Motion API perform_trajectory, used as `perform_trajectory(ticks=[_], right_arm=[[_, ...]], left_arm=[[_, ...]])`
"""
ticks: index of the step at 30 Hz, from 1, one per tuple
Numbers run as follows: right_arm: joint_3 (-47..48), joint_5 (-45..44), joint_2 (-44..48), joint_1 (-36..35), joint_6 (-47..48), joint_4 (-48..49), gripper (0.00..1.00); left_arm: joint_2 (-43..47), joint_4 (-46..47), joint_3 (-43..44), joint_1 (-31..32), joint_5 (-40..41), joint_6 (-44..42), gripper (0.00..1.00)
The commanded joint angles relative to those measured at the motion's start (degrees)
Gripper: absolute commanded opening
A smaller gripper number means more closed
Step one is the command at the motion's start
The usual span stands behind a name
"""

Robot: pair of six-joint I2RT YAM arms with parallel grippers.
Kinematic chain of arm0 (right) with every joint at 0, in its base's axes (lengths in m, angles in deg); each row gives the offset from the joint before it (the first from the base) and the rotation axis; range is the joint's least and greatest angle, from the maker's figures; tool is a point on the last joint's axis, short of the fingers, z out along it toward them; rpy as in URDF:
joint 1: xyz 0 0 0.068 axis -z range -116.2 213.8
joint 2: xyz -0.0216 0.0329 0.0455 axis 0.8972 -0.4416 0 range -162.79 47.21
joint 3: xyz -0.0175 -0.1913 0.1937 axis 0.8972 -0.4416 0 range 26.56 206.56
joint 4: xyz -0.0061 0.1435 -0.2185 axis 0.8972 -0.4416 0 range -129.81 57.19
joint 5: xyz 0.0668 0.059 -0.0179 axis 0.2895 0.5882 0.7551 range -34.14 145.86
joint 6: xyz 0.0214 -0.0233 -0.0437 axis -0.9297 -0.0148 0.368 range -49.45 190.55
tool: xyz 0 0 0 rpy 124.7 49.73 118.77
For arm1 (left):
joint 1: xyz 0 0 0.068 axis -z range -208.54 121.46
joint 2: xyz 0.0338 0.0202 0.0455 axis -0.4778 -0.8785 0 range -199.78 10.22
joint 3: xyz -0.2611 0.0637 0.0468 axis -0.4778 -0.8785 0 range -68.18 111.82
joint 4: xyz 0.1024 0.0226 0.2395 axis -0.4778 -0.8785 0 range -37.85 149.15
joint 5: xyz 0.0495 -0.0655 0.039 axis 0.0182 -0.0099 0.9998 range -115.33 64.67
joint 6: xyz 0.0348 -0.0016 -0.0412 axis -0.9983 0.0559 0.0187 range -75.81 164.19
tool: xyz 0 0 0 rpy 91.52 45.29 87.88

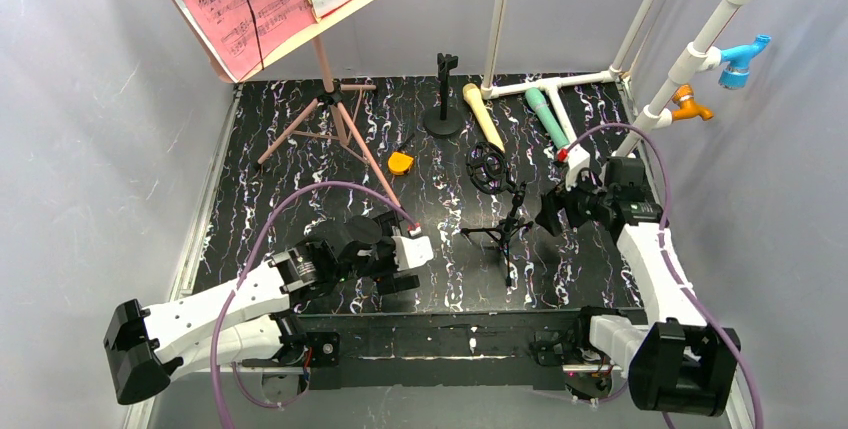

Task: Pack up the instrument practice props
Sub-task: Pick up the microphone stand at the center of the board.

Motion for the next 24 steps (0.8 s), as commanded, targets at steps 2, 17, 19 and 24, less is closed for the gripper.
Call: perform_trajectory(ticks=[2,17,19,24], right_arm=[[-4.0,11.16,4.66,3.85,0.13,3.45,0.91],[-8.24,24.1,6.95,7.75,18.22,-3.29,0.92],[-8.29,24.38,7.06,8.17,19.32,-3.91,0.92],[-8.45,24.29,7.27,8.58,19.99,-4.22,0.93]], left_arm=[[-0.06,-2.19,2.19,-0.36,-0.51,-0.77,0.98],[-1.86,-4.16,3.69,-0.36,-4.09,-0.68,0.98],[-1.76,-4.14,3.63,-0.36,-4.39,-0.68,0.98],[-2.02,-4.73,4.06,-0.36,-4.64,-0.68,0.98]])
